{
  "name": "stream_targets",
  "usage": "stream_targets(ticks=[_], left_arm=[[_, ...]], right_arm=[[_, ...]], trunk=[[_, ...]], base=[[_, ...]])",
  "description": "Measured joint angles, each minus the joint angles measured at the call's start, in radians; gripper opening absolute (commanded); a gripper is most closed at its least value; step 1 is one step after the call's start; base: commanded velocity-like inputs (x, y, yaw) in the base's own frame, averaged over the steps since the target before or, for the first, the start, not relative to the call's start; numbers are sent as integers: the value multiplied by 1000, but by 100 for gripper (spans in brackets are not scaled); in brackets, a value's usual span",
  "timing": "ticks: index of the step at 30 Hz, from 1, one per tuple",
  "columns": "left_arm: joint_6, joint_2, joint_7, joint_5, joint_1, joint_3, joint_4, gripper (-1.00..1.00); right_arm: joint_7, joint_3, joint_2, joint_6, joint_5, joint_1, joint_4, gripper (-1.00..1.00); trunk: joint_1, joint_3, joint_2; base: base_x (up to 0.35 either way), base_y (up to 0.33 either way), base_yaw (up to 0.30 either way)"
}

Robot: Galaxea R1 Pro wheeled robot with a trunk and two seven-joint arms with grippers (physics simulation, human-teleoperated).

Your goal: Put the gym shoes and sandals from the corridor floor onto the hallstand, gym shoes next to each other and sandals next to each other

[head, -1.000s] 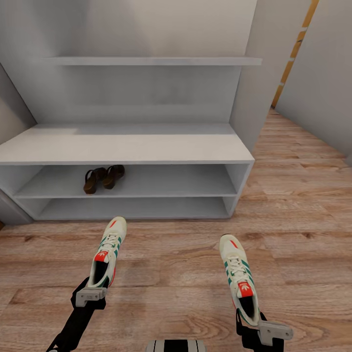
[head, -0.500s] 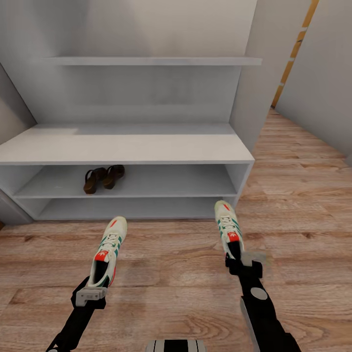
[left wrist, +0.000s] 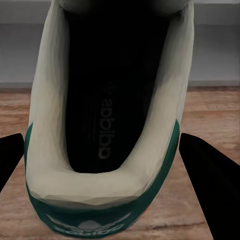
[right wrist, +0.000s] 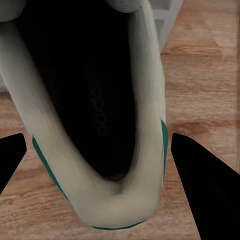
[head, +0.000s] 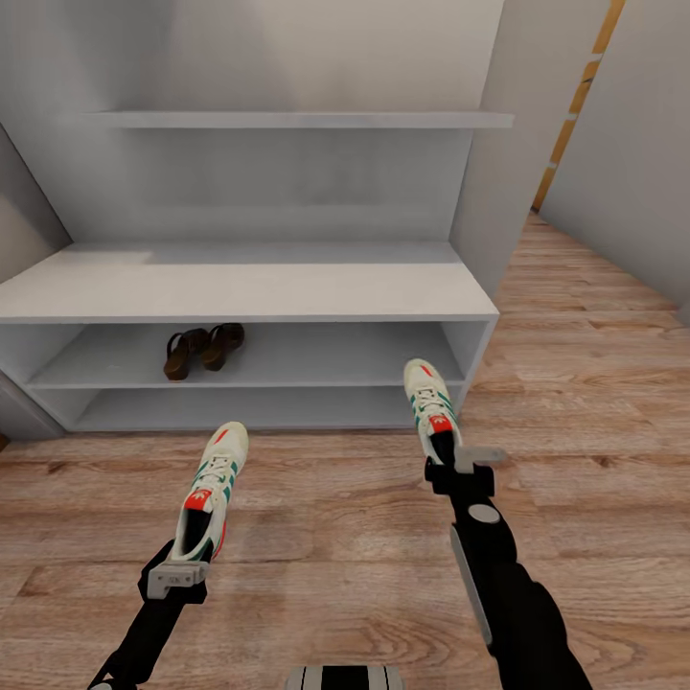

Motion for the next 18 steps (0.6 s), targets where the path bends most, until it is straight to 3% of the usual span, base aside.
stream_targets(ticks=[5, 14, 18], left_arm=[[0, 0, 0, 0, 0, 0, 3, -100], [0, 0, 1, -1, 0, 0, 9, -100], [0, 0, 1, 0, 0, 0, 11, -100]], right_arm=[[-11, 6, 0, 11, -2, -10, 0, -100], [-17, 8, 1, 57, -11, -90, 11, -100], [-17, 8, 3, 62, -52, -127, 14, -100]], trunk=[[0, 0, 0], [0, 0, 0], [0, 0, 0]], base=[[0, 0, 0], [0, 0, 0], [0, 0, 0]])
